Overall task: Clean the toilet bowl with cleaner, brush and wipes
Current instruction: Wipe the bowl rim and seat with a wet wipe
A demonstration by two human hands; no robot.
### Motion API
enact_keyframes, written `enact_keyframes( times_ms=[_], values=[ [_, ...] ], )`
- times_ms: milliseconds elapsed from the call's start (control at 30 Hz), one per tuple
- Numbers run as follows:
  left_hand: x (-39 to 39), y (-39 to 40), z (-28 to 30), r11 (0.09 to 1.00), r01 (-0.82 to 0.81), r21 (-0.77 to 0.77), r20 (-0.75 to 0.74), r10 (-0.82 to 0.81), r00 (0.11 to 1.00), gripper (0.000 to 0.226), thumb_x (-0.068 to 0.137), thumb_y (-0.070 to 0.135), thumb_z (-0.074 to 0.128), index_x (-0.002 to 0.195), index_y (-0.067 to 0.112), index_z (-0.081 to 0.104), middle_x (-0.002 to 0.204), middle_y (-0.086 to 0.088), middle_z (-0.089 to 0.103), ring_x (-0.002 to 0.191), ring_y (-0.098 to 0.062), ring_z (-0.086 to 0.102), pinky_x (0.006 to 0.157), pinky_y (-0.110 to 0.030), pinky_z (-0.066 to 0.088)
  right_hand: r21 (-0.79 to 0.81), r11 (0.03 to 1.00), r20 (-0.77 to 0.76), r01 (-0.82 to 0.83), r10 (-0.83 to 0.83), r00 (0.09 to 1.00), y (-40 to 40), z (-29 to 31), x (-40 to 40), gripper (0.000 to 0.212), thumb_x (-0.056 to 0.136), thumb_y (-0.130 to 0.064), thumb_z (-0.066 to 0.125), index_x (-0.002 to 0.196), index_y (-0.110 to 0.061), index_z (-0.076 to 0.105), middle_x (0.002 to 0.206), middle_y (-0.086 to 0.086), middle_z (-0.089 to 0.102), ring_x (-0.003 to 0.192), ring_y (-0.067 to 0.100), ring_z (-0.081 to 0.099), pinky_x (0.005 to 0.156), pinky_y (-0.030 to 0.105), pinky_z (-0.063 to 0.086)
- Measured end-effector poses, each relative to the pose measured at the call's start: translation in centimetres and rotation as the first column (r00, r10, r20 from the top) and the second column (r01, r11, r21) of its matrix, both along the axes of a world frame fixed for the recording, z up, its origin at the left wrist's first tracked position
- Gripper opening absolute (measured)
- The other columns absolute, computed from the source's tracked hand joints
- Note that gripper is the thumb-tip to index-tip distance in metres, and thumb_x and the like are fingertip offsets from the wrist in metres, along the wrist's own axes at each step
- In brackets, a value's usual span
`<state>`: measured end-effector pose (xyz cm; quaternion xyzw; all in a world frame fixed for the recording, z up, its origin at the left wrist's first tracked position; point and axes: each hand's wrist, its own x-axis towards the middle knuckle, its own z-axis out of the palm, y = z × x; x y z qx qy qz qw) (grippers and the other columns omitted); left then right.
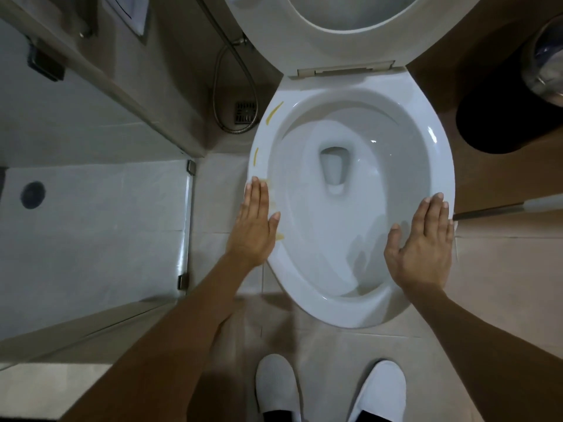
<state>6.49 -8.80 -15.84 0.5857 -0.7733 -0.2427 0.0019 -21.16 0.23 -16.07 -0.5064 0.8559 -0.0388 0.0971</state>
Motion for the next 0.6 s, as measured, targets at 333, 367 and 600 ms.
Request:
enact_keyframes(
  times_ms=[333,367,600],
  values=[
    [0.4,-10.3,0.3,0.962,0.269,-0.047,0.106,-0.264,0.959,0.064,0.1,0.035,0.018,0.149,0.005,-0.011,0.158,-0.012,-0.015,0.145,-0.02,-0.016,0.12,-0.038,0.001,0.006,1.0,0.013,0.004,-0.004,1.0,-0.3,-0.1,0.0,0.076,0.09,-0.045,0.026,0.152,-0.003,0.01,0.16,0.014,0.004,0.148,0.024,0.003,0.119,0.036,0.001],
    [0.3,-11.1,0.3,0.959,0.278,-0.046,0.11,-0.272,0.956,0.064,0.099,0.036,0.016,0.149,0.004,-0.01,0.158,-0.012,-0.014,0.145,-0.022,-0.015,0.12,-0.039,0.003,0.009,1.0,0.013,0.004,-0.005,1.0,-0.3,-0.1,0.0,0.077,0.09,-0.045,0.026,0.152,-0.003,0.01,0.16,0.014,0.005,0.148,0.025,0.003,0.119,0.037,0.001],
    [0.6,-8.7,0.2,0.972,0.228,-0.049,0.045,-0.226,0.973,0.063,0.103,0.028,0.027,0.148,0.007,-0.012,0.158,-0.008,-0.017,0.143,-0.015,-0.02,0.118,-0.029,-0.006,0.013,1.0,0.014,-0.001,0.001,1.0,-0.3,-0.1,0.0,0.077,0.09,-0.046,0.024,0.152,-0.002,0.012,0.16,0.014,0.006,0.148,0.026,0.005,0.119,0.04,0.006]
  ],
)
